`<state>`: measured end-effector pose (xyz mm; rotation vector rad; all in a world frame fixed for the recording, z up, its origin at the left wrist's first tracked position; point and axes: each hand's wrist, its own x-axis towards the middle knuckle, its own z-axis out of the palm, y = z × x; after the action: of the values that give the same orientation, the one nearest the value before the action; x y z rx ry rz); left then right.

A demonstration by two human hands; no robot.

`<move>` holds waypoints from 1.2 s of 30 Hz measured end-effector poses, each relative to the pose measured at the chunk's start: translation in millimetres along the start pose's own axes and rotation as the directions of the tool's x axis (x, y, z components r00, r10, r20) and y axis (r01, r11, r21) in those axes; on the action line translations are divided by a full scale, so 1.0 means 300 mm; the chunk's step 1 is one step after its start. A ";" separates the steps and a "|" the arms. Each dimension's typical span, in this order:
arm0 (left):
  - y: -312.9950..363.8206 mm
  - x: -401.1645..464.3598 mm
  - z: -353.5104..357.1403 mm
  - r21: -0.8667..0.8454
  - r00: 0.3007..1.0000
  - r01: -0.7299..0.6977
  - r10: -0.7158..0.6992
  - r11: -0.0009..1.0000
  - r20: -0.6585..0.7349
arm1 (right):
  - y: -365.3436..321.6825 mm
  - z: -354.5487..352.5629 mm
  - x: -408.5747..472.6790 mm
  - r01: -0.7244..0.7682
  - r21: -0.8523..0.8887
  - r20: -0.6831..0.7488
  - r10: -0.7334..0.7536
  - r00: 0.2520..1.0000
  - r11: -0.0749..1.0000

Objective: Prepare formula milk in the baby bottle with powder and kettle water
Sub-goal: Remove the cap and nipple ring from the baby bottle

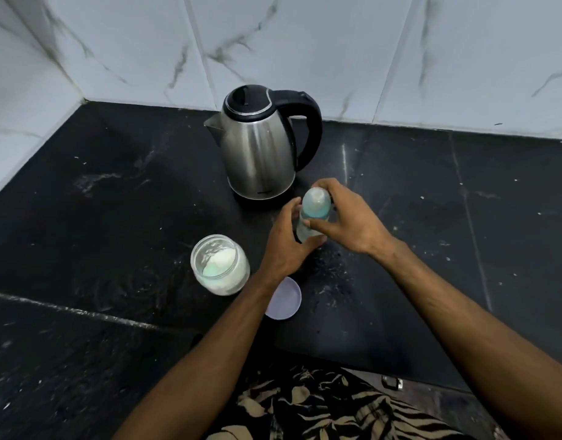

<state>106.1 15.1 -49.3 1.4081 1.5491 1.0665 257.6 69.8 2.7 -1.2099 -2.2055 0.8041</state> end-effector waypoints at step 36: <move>-0.059 0.020 0.052 0.095 1.000 0.017 -0.016 0.995 -0.015 | 0.283 -0.111 -0.048 -0.273 0.056 -0.289 0.278 0.916 0.960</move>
<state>114.1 21.7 -71.3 1.4516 1.6376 1.0069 335.3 102.5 -35.1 -1.5483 -1.8110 0.6907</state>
